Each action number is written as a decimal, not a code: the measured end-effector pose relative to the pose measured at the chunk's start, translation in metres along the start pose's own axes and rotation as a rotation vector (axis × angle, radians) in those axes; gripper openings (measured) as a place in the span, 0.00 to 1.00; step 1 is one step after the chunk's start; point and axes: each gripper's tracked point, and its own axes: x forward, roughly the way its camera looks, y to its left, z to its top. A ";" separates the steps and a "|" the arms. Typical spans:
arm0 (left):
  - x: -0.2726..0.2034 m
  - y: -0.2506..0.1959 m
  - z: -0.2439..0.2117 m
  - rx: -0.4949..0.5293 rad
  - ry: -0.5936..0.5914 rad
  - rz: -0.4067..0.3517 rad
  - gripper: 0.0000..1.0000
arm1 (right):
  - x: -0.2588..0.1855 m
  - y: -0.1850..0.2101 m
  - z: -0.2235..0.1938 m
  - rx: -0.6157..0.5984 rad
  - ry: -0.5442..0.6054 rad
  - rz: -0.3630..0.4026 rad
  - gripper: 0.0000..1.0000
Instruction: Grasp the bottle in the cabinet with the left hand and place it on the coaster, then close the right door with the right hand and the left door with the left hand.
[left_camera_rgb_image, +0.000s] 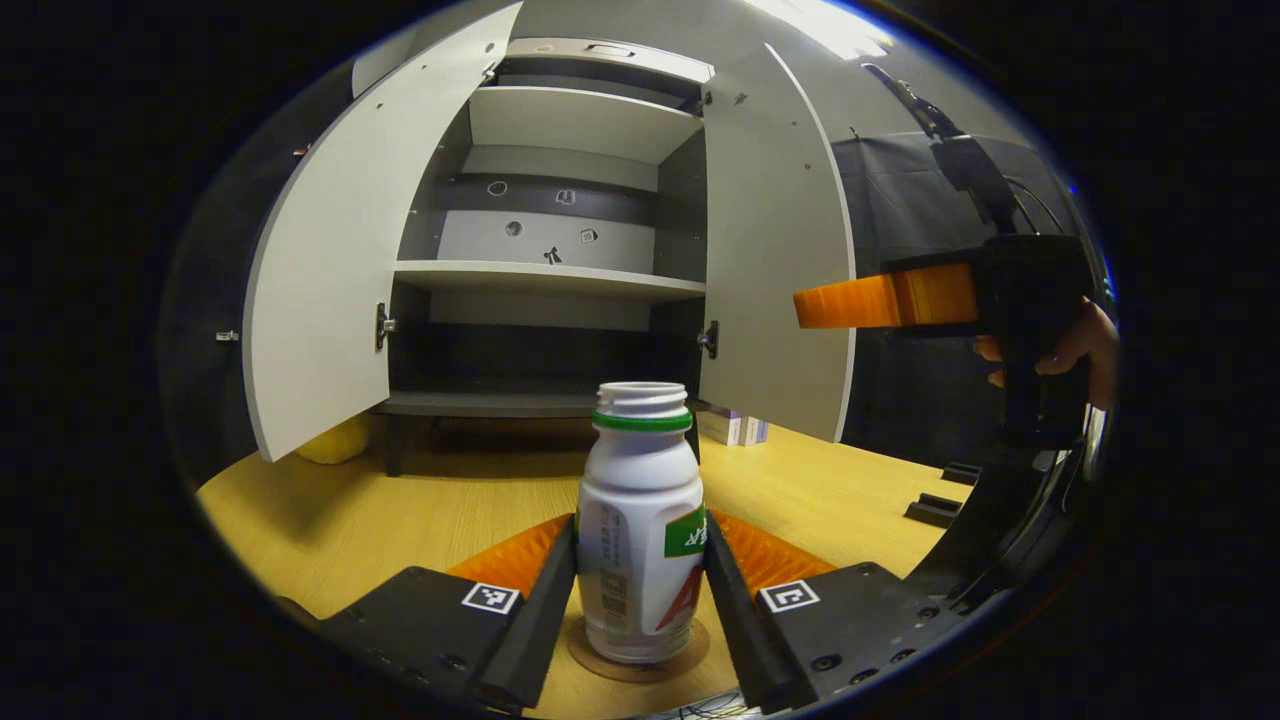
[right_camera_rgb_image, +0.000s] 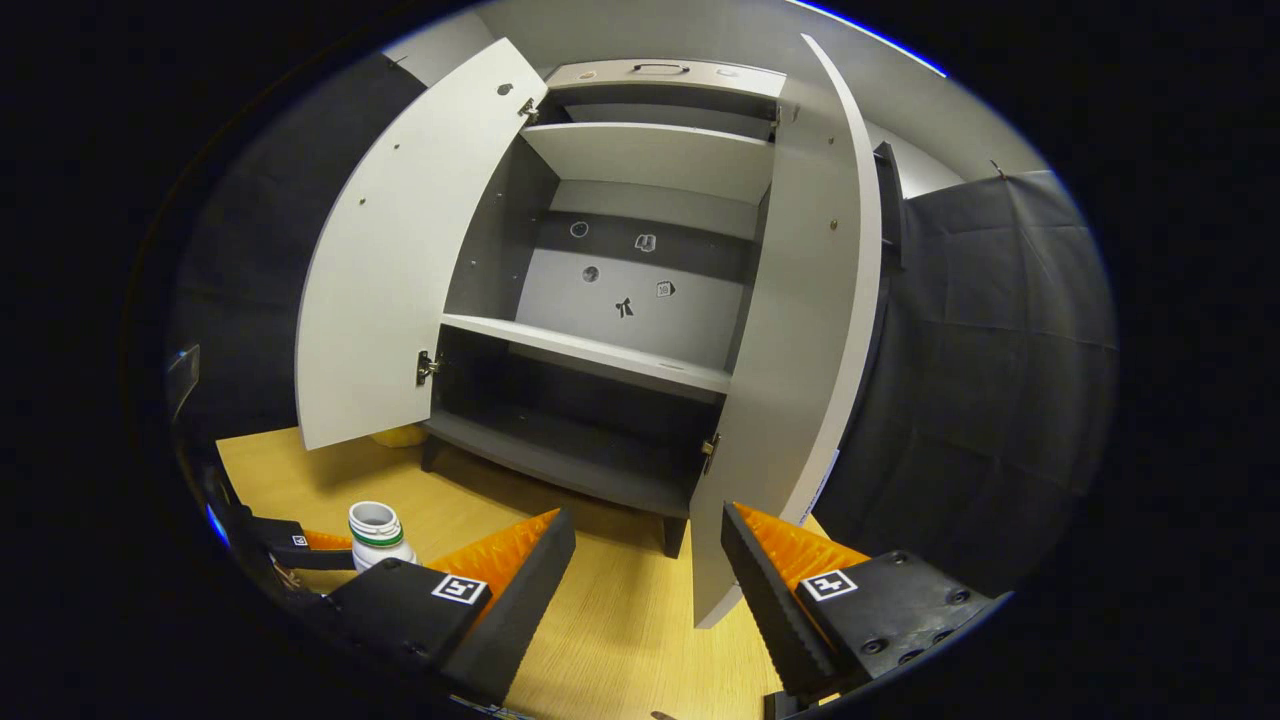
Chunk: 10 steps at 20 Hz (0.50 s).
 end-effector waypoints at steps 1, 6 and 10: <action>0.003 -0.001 -0.003 -0.008 -0.002 -0.005 0.73 | 0.000 0.001 -0.001 -0.001 0.001 0.003 0.98; 0.005 -0.004 -0.007 -0.004 0.000 -0.010 0.75 | -0.004 -0.001 -0.007 -0.017 0.017 0.011 0.98; 0.003 -0.007 -0.010 0.046 0.030 -0.007 0.80 | -0.004 -0.005 -0.005 0.001 0.020 0.003 0.98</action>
